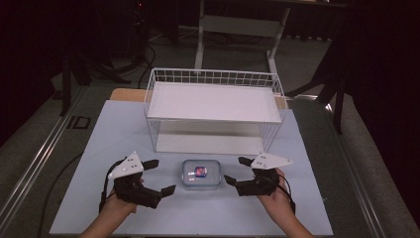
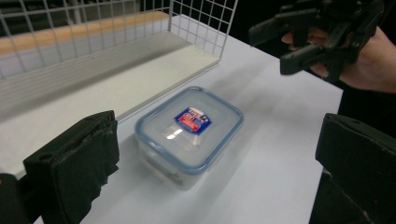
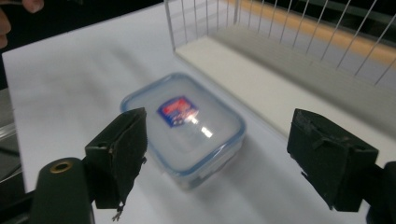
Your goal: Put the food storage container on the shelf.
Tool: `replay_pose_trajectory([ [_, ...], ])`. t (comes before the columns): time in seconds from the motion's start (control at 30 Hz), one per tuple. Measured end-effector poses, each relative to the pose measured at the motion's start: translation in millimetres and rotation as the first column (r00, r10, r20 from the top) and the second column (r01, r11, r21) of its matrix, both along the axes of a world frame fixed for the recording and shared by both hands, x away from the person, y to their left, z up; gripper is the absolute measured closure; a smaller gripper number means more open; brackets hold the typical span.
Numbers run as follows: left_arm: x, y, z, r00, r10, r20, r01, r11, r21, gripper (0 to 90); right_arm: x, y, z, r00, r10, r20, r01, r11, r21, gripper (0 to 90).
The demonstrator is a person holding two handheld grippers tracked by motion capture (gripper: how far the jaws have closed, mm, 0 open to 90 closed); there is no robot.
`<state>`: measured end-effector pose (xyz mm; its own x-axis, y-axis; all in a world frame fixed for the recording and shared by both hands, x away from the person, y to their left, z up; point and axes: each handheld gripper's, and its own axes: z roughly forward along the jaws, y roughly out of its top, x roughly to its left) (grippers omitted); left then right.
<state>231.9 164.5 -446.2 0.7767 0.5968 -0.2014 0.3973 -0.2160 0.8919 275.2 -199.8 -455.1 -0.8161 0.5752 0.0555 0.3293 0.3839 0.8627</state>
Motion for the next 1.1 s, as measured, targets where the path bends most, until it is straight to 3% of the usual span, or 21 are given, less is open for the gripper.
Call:
replay_pose_trajectory([
  [0.03,3.1,-2.0,-0.3,1.0,0.001,-0.009,-0.001,1.0,0.003,0.6,1.1,0.5,-0.3,1.0,0.002,-0.009,-0.002,1.0,0.004,21.1],
  [0.1,12.6,-5.2,-4.0,0.9972,0.013,-0.074,-0.015,0.9998,-0.016,0.6,3.3,2.1,-1.4,0.9998,-0.011,-0.017,0.011,1.0,0.009,21.1],
  [0.2,24.7,-7.4,-13.0,0.9896,0.041,-0.138,-0.047,0.9983,-0.035,0.7,9.2,6.2,-3.4,0.9956,-0.049,-0.08,0.05,0.999,0.004,16.9],
  [0.3,34.6,-9.6,-22.2,0.9827,0.051,-0.178,-0.059,0.9974,-0.041,0.7,15.7,7.6,-4.8,0.9846,-0.066,-0.162,0.071,0.997,0.024,14.0],
  [0.4,40.2,-12.2,-28.0,0.9769,0.064,-0.204,-0.072,0.9969,-0.033,0.7,19.8,9.1,-7.3,0.9779,-0.079,-0.193,0.087,0.996,0.035,13.1],
  [0.5,49.6,-15.9,-37.6,0.9556,0.072,-0.286,-0.083,0.9961,-0.027,0.7,26.4,13.9,-15.2,0.9636,-0.081,-0.255,0.092,0.995,0.03,11.7],
  [0.6,56.4,-20.0,-45.1,0.9338,0.09,-0.346,-0.09,0.9958,0.016,0.8,32.8,17.6,-24.4,0.9318,-0.101,-0.349,0.123,0.992,0.042,11.8],
  [0.63,56.4,-20.0,-45.1,0.9338,0.09,-0.346,-0.09,0.9958,0.016,0.8,32.8,17.6,-24.4,0.9318,-0.101,-0.349,0.123,0.992,0.042,11.8],
  [0.67,59.9,-22.4,-51.2,0.9205,0.1,-0.378,-0.099,0.9949,0.022,0.8,34.8,18.5,-27.3,0.9234,-0.105,-0.369,0.129,0.991,0.041,12.2],
  [0.7,61.5,-23.0,-54.0,0.9169,0.097,-0.387,-0.098,0.995,0.016,0.8,39.6,19.1,-32.8,0.9002,-0.104,-0.423,0.142,0.988,0.06,14.0],
  [0.73,63.3,-23.6,-56.8,0.909,0.1,-0.405,-0.106,0.9944,0.009,0.8,41.7,19.2,-34.9,0.8891,-0.103,-0.446,0.149,0.986,0.07,16.0],
  [0.83,67.4,-24.2,-63.9,0.8913,0.112,-0.439,-0.121,0.9926,0.007,0.8,45.0,19.7,-40.0,0.8685,-0.115,-0.482,0.175,0.981,0.082,24.0],
  [0.87,69.0,-24.2,-66.2,0.8843,0.109,-0.454,-0.123,0.9923,-0.003,0.9,46.1,19.8,-41.7,0.858,-0.117,-0.5,0.182,0.98,0.084,24.8],
  [0.97,73.7,-25.6,-71.6,0.8591,0.117,-0.498,-0.147,0.9889,-0.02,1.6,49.6,20.1,-47.8,0.8277,-0.123,-0.548,0.206,0.974,0.093,29.1],
  [1.0,75.5,-26.2,-73.5,0.8477,0.119,-0.517,-0.154,0.9878,-0.025,1.8,50.5,20.3,-49.7,0.8194,-0.13,-0.558,0.216,0.972,0.09,29.3],
  [1.03,75.5,-26.2,-73.5,0.8477,0.119,-0.517,-0.154,0.9878,-0.025,2.2,50.5,20.3,-49.7,0.8194,-0.13,-0.558,0.216,0.972,0.09,29.3],
  [1.07,77.4,-26.8,-76.7,0.8281,0.111,-0.55,-0.163,0.9854,-0.048,2.2,51.3,20.1,-51.7,0.813,-0.133,-0.567,0.225,0.97,0.096,30.4],
  [1.1,78.4,-27.6,-78.5,0.8189,0.105,-0.564,-0.166,0.9844,-0.058,8.5,52.7,20.9,-54.7,0.7958,-0.129,-0.592,0.228,0.969,0.095,31.5],
])
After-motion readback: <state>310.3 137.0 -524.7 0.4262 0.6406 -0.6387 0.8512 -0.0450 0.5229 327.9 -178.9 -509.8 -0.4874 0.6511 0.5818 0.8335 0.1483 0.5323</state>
